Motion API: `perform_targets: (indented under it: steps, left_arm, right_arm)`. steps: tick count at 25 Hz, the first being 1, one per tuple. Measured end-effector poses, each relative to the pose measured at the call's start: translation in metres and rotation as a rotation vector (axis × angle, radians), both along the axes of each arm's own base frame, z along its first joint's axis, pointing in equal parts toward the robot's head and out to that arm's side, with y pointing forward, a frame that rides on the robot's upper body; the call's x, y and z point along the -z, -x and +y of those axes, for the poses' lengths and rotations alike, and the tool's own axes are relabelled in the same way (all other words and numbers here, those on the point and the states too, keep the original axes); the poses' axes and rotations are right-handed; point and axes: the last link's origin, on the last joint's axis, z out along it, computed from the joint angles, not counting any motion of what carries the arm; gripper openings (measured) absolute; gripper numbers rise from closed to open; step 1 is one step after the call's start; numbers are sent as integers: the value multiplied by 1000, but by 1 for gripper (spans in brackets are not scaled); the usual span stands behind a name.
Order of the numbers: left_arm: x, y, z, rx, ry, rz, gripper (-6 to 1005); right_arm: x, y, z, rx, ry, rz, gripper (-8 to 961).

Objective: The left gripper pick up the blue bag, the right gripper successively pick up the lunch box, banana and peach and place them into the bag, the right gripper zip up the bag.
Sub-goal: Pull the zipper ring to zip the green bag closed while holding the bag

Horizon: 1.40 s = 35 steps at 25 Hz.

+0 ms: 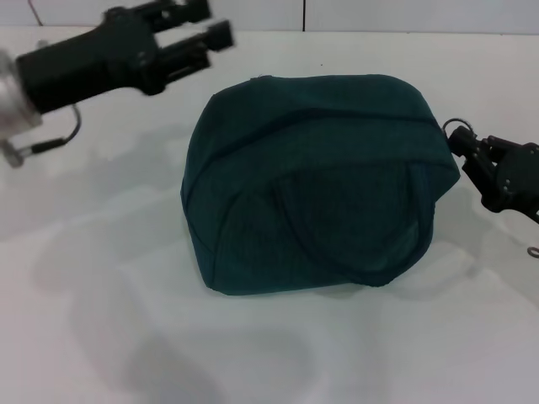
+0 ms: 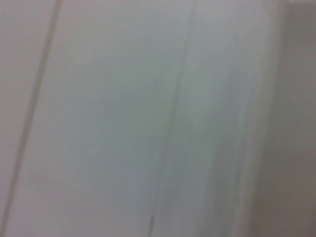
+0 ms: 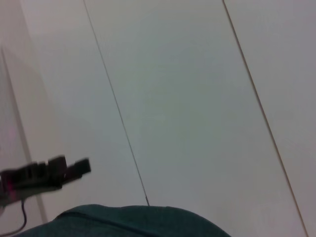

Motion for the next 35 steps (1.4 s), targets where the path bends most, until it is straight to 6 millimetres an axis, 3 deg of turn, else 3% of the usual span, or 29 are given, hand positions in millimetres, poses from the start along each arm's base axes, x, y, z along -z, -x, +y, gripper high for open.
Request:
perform_targets:
  steps: [4,7,10,14,19,26,35]
  left_arm:
    - [4,-42,20,42,130,164,520]
    - [19,-77,38,32,229,373,572]
    - [36,-106,45,44,299,518,623]
    - [52,-131,50,37,361,657,621]
    - [68,-142,50,-8,408,824,618]
    - [73,-146,47,-14,419,844,607]
    - [73,-145,44,-10,431,802,361]
  right_arm:
    - [0,-2,-3,7,-1,8,12]
    - [1,-3,-5,16,1,15,13]
    - [1,-4,-6,21,2,19,13]
    - [1,-4,-7,22,2,25,14]
    - [0,-3,-8,16,0,32,12]
    - [-1,-4,-8,16,-6,26,12]
    - [-1,-5,-8,18,-14,18,13]
